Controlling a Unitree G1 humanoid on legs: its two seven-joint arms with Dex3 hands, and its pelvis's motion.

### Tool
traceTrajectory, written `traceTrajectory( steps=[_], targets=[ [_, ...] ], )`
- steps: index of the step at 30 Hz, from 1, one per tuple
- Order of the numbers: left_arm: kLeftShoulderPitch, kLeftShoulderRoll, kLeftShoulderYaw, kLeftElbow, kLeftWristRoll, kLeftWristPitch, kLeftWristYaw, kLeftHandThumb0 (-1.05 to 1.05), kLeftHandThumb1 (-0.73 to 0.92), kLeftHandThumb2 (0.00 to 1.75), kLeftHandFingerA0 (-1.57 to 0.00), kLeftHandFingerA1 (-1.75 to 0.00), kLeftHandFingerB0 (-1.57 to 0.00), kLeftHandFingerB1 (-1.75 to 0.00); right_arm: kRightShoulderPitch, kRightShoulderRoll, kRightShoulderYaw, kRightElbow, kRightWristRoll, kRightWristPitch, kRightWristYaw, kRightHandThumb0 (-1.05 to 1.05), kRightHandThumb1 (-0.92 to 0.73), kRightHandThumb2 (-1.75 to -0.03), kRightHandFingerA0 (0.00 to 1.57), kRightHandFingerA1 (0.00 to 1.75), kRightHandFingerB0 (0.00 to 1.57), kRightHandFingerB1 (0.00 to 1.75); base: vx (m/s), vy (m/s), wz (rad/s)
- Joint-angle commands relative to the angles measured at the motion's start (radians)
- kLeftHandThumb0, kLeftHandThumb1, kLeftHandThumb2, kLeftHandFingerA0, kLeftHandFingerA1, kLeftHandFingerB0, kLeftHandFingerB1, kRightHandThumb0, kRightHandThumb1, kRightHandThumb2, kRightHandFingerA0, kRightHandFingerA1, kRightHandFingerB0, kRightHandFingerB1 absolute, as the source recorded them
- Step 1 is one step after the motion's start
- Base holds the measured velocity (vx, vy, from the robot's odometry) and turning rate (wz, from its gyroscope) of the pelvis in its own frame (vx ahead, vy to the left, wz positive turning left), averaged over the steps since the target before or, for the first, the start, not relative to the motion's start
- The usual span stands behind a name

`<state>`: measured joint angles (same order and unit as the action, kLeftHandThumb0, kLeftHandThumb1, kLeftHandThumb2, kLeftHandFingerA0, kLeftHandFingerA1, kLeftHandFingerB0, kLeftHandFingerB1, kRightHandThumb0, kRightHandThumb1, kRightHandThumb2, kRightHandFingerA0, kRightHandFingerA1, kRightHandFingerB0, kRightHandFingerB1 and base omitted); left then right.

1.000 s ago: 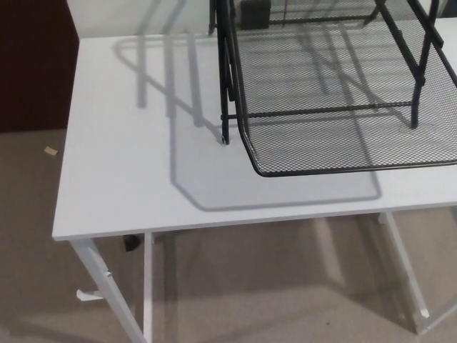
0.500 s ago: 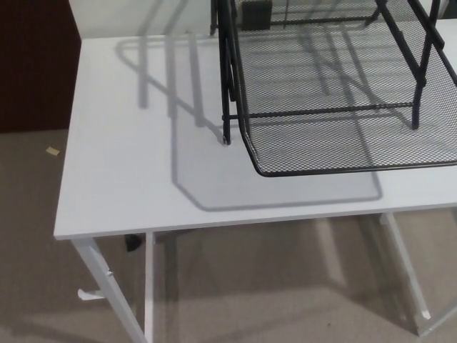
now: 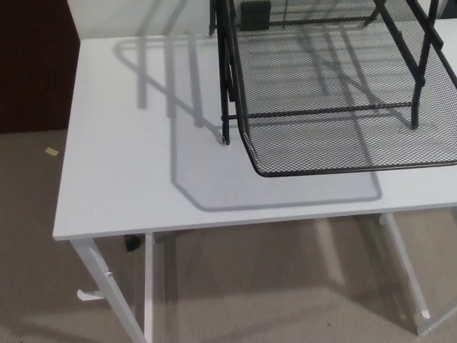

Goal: The robot walks towards a file tray kept in the middle of a desk and uses its right hand to grab a tray and pulls it out towards itself

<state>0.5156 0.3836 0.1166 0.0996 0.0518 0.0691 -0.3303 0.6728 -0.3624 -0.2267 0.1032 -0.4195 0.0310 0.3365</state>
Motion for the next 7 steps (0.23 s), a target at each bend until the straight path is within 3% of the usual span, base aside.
traceTrajectory(
  steps=[1, 4, 5, 7],
  targets=[
    [-0.022, 0.006, -0.024, 0.050, 0.023, -0.022, 0.011, -0.37, 0.59, 0.57, -0.35, -0.40, -0.29, -0.33, 0.010, -0.029, 0.004, -0.016, 0.044, -0.035, -0.025, -0.74, -0.64, -0.96, 0.07, 0.54, 0.03, 0.38, 0.00, 0.000, 0.00],
    [-0.036, 0.006, -0.025, 0.081, 0.011, -0.048, 0.005, -0.36, 0.59, 0.57, -0.36, -0.41, -0.29, -0.34, 0.016, -0.030, 0.004, -0.032, 0.059, -0.033, -0.023, -0.74, -0.64, -0.94, 0.05, 0.53, 0.04, 0.38, 0.00, 0.000, 0.00],
    [-0.015, 0.009, -0.031, 0.087, 0.019, -0.063, 0.007, -0.39, 0.59, 0.57, -0.37, -0.41, -0.30, -0.33, 0.029, -0.031, 0.001, -0.025, 0.071, -0.049, -0.022, -0.70, -0.80, -0.64, 0.08, 0.50, 0.08, 0.31, 0.00, 0.000, 0.00],
    [-0.005, 0.002, -0.037, 0.090, 0.021, -0.069, 0.011, -0.40, 0.59, 0.57, -0.39, -0.41, -0.30, -0.33, 0.040, -0.041, -0.001, -0.033, 0.070, -0.046, -0.017, -0.70, -0.81, -0.64, 0.08, 0.50, 0.05, 0.33, 0.00, 0.000, 0.00]
  ],
)
